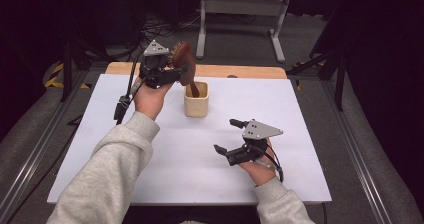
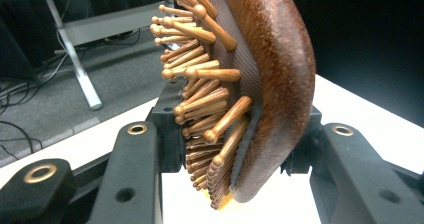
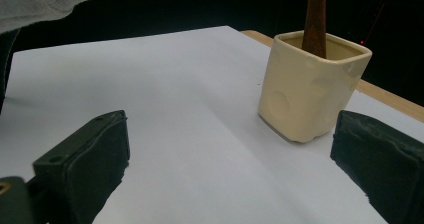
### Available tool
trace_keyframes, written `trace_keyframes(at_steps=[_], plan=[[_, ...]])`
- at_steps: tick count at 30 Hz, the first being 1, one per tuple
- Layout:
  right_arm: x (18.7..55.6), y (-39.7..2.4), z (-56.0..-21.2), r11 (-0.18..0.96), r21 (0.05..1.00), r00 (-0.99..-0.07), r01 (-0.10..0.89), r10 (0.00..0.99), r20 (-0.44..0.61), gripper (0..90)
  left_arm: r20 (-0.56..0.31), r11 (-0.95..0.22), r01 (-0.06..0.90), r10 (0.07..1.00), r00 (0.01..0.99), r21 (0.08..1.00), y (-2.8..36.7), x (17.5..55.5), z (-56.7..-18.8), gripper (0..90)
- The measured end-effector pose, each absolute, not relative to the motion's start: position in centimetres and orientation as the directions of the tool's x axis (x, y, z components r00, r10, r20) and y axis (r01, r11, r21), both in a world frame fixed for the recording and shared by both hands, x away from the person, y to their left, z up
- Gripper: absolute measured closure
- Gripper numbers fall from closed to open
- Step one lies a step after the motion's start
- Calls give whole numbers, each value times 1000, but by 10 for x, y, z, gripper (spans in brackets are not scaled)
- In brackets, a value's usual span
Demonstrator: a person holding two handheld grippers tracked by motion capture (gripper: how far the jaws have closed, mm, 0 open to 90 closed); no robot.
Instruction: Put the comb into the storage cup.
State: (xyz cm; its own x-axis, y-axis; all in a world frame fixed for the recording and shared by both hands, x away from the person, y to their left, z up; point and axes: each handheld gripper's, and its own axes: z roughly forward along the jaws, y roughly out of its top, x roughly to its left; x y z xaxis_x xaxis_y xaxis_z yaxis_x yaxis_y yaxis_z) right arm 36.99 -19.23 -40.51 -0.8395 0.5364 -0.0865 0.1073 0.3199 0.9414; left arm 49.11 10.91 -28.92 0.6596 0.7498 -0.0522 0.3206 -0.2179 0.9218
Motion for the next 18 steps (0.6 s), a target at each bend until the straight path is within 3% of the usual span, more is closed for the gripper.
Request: trace_keyframes(at_steps=[18], plan=[[370, -192, -405, 320, 942, -844, 104, 530, -87, 31, -93, -220, 381, 752, 653, 898, 104, 500, -311, 554]])
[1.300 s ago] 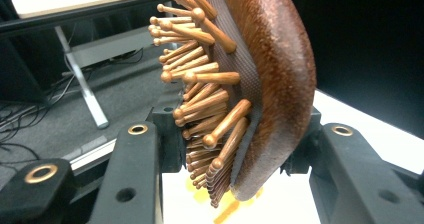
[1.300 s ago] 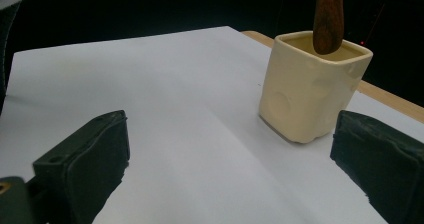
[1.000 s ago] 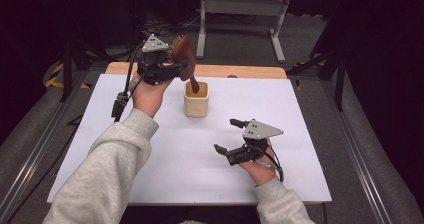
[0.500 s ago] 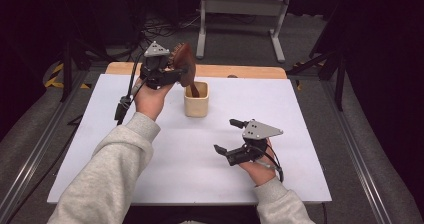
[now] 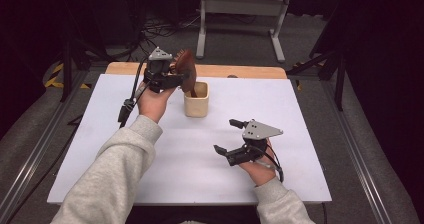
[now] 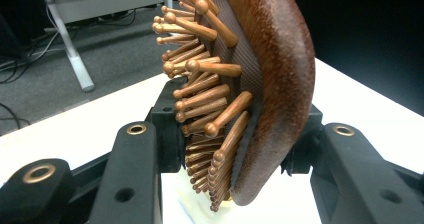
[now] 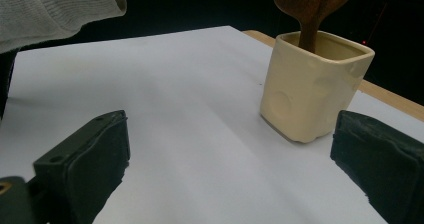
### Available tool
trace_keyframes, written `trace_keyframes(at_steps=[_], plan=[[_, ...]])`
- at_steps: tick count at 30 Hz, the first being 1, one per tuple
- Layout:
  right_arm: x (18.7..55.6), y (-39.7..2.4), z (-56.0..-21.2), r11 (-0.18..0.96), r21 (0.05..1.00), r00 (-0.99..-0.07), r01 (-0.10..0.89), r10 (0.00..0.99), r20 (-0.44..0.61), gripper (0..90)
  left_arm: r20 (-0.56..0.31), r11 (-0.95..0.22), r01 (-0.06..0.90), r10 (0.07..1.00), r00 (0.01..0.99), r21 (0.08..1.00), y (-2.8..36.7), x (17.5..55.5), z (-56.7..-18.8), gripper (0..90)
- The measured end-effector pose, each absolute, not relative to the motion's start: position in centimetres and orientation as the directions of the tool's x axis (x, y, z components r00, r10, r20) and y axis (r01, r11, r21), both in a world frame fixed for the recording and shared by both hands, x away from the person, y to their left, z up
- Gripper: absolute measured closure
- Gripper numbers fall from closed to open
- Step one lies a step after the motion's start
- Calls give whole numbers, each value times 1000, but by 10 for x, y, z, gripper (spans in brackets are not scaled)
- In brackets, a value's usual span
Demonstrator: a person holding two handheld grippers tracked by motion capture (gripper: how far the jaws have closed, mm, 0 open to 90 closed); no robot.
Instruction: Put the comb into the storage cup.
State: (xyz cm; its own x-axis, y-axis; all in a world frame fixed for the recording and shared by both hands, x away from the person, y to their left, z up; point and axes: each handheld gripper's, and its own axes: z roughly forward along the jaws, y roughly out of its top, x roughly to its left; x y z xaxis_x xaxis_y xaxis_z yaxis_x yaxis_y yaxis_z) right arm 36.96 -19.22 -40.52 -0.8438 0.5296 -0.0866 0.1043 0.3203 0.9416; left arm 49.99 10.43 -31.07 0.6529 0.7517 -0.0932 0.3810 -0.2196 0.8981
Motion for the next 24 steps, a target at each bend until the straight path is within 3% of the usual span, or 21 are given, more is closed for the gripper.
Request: trace_keyframes(at_steps=[24], plan=[[369, -191, -406, 323, 940, -847, 107, 525, -84, 33, -113, -231, 435, 767, 632, 870, 107, 504, -321, 504]])
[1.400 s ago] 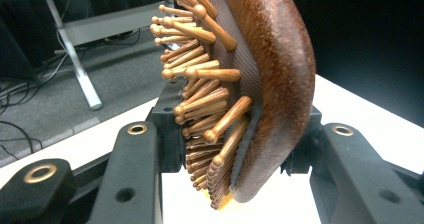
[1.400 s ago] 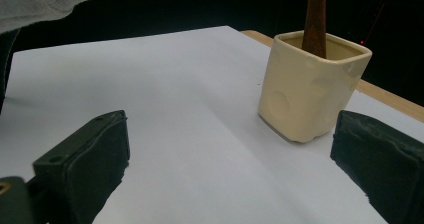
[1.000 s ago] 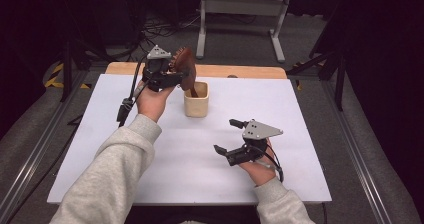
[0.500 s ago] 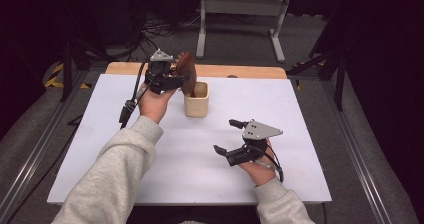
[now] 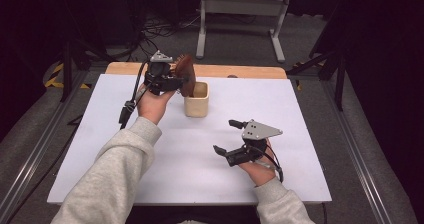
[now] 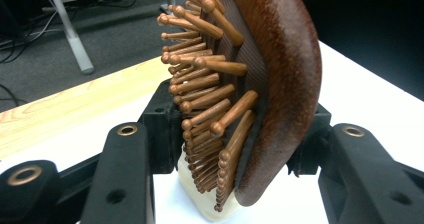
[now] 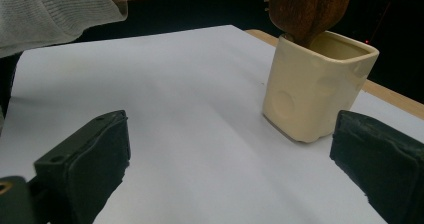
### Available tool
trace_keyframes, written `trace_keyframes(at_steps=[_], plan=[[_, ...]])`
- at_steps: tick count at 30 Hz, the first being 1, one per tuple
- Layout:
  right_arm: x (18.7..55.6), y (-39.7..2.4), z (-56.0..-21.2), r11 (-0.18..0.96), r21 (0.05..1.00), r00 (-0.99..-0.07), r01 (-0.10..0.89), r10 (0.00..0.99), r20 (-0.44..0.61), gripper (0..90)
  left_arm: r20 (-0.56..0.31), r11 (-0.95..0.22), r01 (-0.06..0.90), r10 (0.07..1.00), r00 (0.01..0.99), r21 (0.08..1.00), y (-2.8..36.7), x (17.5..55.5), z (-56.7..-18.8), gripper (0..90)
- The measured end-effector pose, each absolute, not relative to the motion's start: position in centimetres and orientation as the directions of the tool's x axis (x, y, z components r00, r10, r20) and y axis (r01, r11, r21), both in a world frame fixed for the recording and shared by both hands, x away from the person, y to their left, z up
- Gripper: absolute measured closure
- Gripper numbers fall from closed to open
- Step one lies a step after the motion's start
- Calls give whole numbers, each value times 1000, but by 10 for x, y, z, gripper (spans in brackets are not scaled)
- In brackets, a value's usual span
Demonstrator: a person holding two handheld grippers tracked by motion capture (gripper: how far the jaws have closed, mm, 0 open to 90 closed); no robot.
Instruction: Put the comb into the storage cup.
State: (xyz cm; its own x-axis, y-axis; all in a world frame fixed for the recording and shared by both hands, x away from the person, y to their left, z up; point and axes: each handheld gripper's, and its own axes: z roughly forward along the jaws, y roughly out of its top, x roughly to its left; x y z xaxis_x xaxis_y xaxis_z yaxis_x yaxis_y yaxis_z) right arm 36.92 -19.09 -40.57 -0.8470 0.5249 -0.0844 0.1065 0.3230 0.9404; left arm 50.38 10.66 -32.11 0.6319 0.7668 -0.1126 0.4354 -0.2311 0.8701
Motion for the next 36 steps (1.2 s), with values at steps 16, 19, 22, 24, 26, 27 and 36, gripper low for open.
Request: trace_keyframes(at_steps=[16, 19, 22, 24, 26, 27, 36], plan=[[369, -191, -406, 321, 941, -845, 105, 528, -86, 32, -80, -270, 433, 767, 637, 860, 123, 505, -330, 26], [369, -192, -405, 321, 941, -845, 105, 527, -86, 32, -87, -257, 420, 760, 644, 870, 130, 500, -327, 4], [369, -192, -405, 319, 942, -843, 102, 531, -88, 33, -68, -264, 404, 760, 646, 876, 134, 494, -323, 1], [369, -193, -404, 318, 943, -842, 101, 531, -89, 33, -54, -274, 389, 755, 654, 879, 138, 489, -320, 1], [370, -194, -403, 315, 944, -841, 99, 533, -90, 33, -35, -281, 358, 742, 669, 891, 143, 480, -316, 1], [369, -195, -402, 314, 944, -841, 98, 533, -90, 33, -28, -283, 349, 740, 672, 893, 144, 477, -315, 1], [369, -204, -394, 305, 948, -832, 93, 546, -94, 32, 30, -290, 236, 686, 727, 928, 163, 441, -307, 1]])
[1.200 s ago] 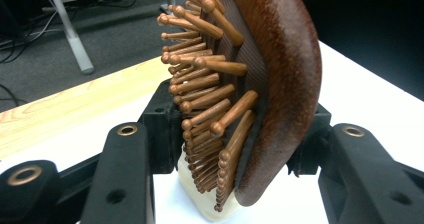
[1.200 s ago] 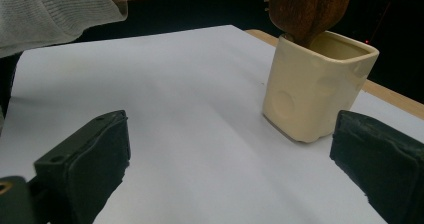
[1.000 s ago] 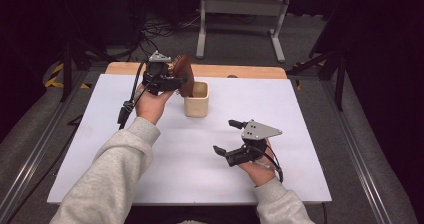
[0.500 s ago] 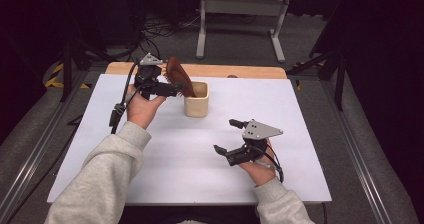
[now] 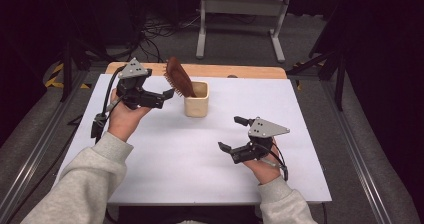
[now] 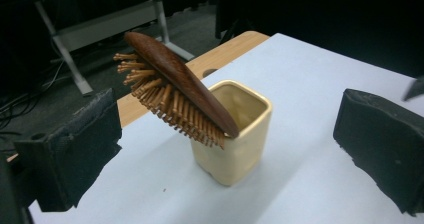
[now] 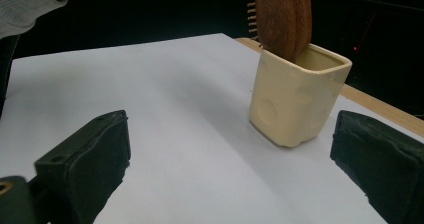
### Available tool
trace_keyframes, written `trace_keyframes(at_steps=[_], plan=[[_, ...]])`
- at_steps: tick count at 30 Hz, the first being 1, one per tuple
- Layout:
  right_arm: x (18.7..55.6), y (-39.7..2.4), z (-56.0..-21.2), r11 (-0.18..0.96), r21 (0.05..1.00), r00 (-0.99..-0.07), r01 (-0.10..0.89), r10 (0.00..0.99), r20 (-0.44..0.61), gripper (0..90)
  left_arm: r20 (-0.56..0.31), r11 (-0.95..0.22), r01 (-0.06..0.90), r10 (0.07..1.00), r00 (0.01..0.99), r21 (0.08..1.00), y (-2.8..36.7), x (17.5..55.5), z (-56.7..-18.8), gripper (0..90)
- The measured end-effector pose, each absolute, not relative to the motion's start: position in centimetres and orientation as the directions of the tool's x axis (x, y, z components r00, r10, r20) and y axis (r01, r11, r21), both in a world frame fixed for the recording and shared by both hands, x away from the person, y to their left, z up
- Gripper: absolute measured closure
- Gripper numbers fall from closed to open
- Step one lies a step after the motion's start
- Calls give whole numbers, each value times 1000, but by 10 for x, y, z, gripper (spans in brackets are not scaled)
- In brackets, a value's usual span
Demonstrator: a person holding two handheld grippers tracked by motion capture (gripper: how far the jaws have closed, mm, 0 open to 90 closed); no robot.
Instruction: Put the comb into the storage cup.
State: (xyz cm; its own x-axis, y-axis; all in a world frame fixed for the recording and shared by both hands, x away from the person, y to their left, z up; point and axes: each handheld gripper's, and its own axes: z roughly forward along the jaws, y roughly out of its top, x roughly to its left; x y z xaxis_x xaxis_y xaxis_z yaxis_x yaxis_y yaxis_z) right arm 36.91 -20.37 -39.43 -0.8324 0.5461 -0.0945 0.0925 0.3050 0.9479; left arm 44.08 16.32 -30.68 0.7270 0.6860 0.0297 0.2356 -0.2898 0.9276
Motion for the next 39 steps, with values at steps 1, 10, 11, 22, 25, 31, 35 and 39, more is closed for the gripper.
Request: trace_keyframes(at_steps=[1, 10, 11, 22, 25, 31, 35, 39], plan=[[369, -205, -394, 304, 949, -832, 90, 547, -96, 32, 32, -291, 229, 679, 733, 929, 165, 438, -307, 1], [368, -213, -390, 307, 948, -826, 87, 554, -103, 29, 14, -268, 212, 650, 760, 940, 187, 408, -317, 1], [368, -214, -390, 304, 949, -826, 87, 554, -101, 29, 15, -268, 209, 647, 762, 941, 190, 405, -319, 1], [366, -223, -390, 314, 943, -823, 106, 560, -94, 28, -23, -215, 198, 619, 785, 956, 217, 381, -353, 2], [365, -226, -391, 318, 941, -821, 114, 563, -91, 28, -27, -215, 201, 616, 788, 956, 222, 377, -360, 1], [362, -231, -396, 326, 937, -821, 124, 564, -88, 26, -43, -195, 202, 609, 792, 960, 232, 367, -378, 1], [361, -233, -401, 330, 935, -821, 129, 565, -86, 26, -56, -197, 218, 608, 792, 956, 236, 363, -391, 1], [359, -235, -405, 330, 934, -821, 133, 565, -83, 25, -69, -201, 237, 607, 791, 951, 239, 361, -405, 1]])
